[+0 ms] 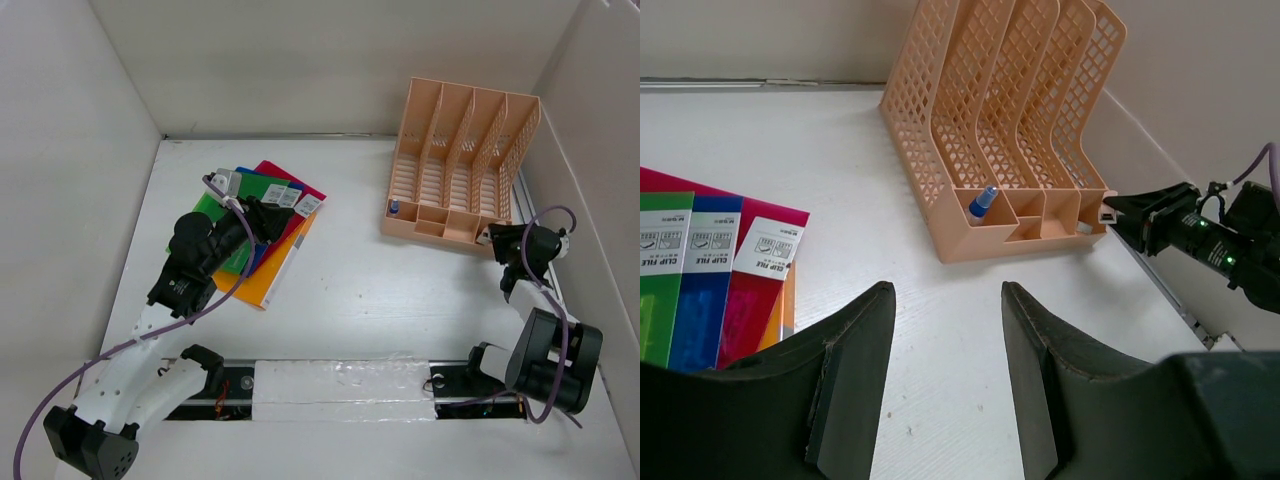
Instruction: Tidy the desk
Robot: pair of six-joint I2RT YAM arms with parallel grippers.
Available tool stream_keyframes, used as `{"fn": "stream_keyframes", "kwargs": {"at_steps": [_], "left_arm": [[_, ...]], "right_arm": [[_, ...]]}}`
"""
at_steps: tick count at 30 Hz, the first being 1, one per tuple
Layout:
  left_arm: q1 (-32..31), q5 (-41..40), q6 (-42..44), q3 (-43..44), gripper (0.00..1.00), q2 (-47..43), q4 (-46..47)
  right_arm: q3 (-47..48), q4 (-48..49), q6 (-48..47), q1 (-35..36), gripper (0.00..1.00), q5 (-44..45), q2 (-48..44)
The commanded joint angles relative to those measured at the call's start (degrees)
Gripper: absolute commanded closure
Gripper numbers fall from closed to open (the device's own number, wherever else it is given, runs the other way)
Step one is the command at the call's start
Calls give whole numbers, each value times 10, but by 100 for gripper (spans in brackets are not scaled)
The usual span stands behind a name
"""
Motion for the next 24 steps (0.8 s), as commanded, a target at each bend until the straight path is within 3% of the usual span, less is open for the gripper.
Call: {"fn": "stream_keyframes", "kwargs": {"at_steps": [1,9,12,20,24], "left_arm": [[0,9,0,16,58,-11,30],[0,6,0,16,58,-8,28],[0,6,0,16,58,-8,29],[0,7,0,15,58,-8,28],[0,6,0,15,58,-9,29]], "right_arm": [[15,77,34,-10,75,-38,18],[-2,111,62,-23,66,-33,32],[-3,110,68,-23,58,-27,29],[-17,119,82,-23,55,-22,32],[-24,121,83,-23,49,-20,36]]}}
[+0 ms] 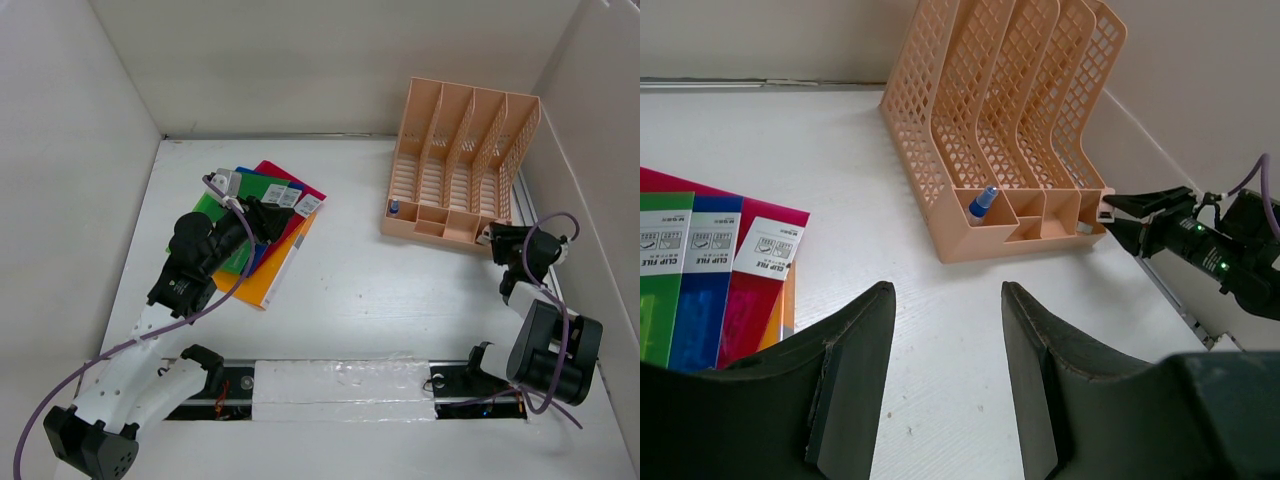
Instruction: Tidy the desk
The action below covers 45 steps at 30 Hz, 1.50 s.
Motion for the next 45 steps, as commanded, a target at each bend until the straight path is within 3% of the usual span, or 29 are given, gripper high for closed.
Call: {"fn": "stream_keyframes", "kwargs": {"at_steps": [1,5,10,16,23,27,29,31,32,33,35,39,45], "left_arm": [[0,7,0,15,58,-9,29],[0,7,0,15,58,-9,29],[0,8,0,15,58,-10,28],[0,7,0,14,58,-11,29],[0,7,0,15,58,-11,29],[0,7,0,14,58,-11,28],[0,6,0,15,58,-11,29],[0,4,-1,15,58,-11,28],[0,4,-1,15,58,-11,28],[0,3,-1,15,58,-11,28],[0,-8,-2,16,58,-11,22],[0,-28,-7,20,58,-15,13],[0,-105,-18,30,58,-18,-25]], "right_arm": [[-4,44,10,-4,49,8,-4],[-8,48,15,-4,45,11,-2],[-9,54,18,-4,34,13,0],[-4,56,24,-4,34,6,-5],[-4,51,16,-4,42,-2,-42],[8,22,-29,22,60,-3,-97],[27,-4,-66,67,69,13,-123],[54,-25,-117,131,90,34,-153],[62,-30,-118,156,90,35,-153],[72,-30,-131,182,99,38,-154],[111,-44,-171,240,100,52,-143],[198,-91,-254,433,100,122,-81],[313,-111,-285,570,98,124,82]]}}
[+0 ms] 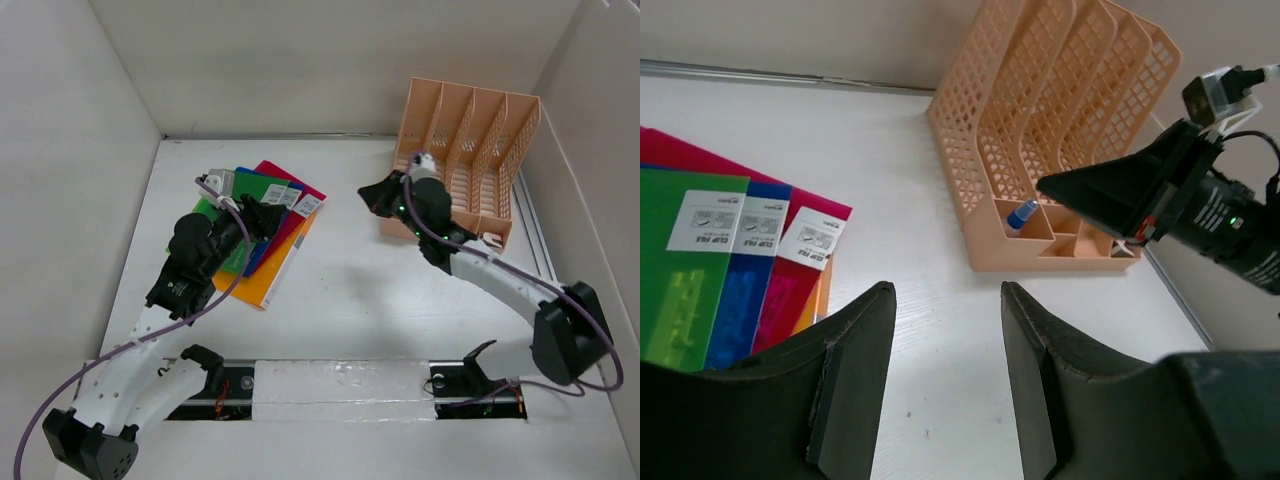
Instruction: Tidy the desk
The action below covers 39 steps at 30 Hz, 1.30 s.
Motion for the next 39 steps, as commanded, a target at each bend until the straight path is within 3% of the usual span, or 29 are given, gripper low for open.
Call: {"fn": "stream_keyframes", "kwargs": {"at_steps": [1,7,12,16,25,34,39], "left_arm": [[0,-63,-16,32,58,-16,-12],[0,-213,-69,43,58,-26,-55],[0,-238,-82,42,57,-39,-62],[0,-224,-79,44,57,-36,-63],[0,-198,-66,41,57,-40,-51],[0,-192,-61,40,57,-44,-47],[0,-186,-59,38,57,-49,-47]], "right_arm": [[71,-20,-45,57,96,-7,75],[239,-82,-71,102,79,-80,283],[430,-176,-93,137,58,-53,420],[546,-250,-105,144,52,12,523],[766,-376,-101,150,48,50,661],[818,-403,-86,155,50,88,722],[817,-412,-82,155,60,90,733]]}}
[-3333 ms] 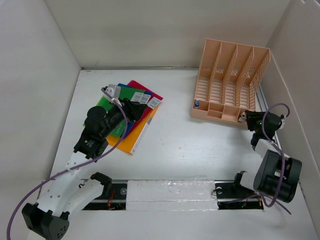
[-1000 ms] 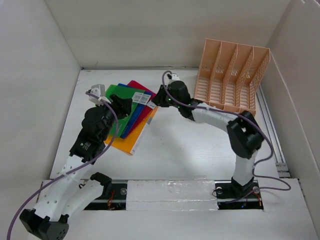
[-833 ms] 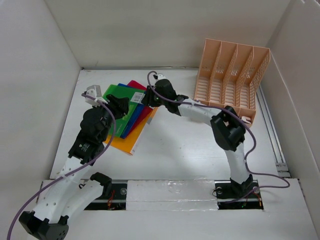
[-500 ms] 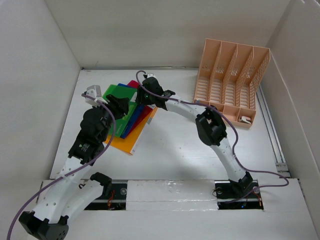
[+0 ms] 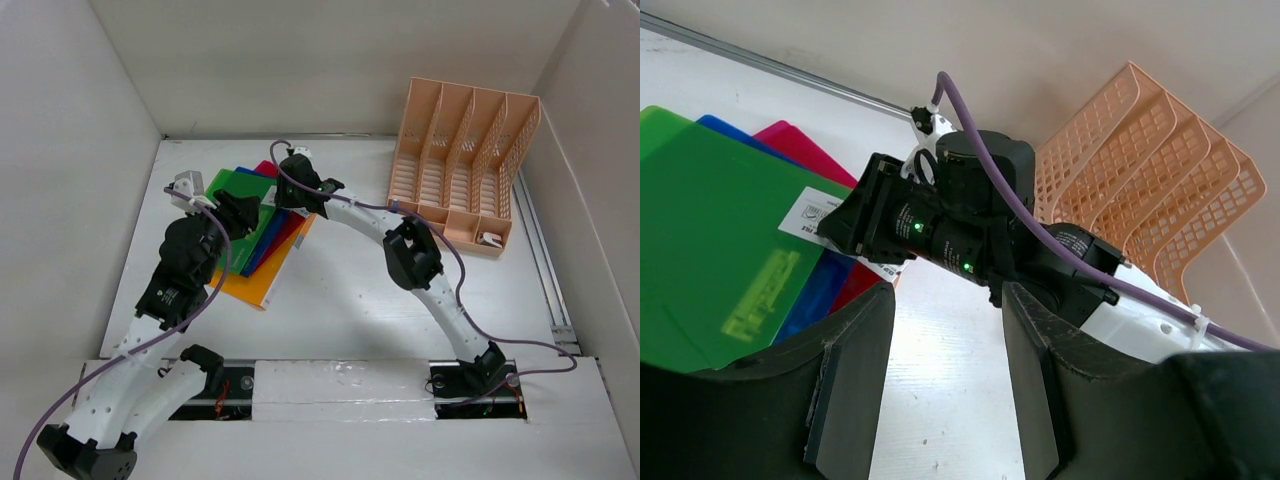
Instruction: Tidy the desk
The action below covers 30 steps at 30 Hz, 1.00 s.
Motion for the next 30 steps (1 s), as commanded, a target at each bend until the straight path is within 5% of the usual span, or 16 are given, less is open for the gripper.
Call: {"fn": "stream_keyframes", "kwargs": {"at_steps": [1,10,14,22,30], "left_arm": [[0,3,9,19,57,-13,26],[0,9,12,20,57,-9,24],[0,8,13,18,57,-16,26],[0,5,15,18,57,-16,27],[0,-7,9,18,56,-1,23]], "right_arm": [[12,-37,4,5,62,15,15],[-54,12,25,5,100,25,-23],[-183,105,46,5,100,27,-101],[-291,189,60,-5,100,31,-218],[-161,150,40,-26,59,-62,-120]]}}
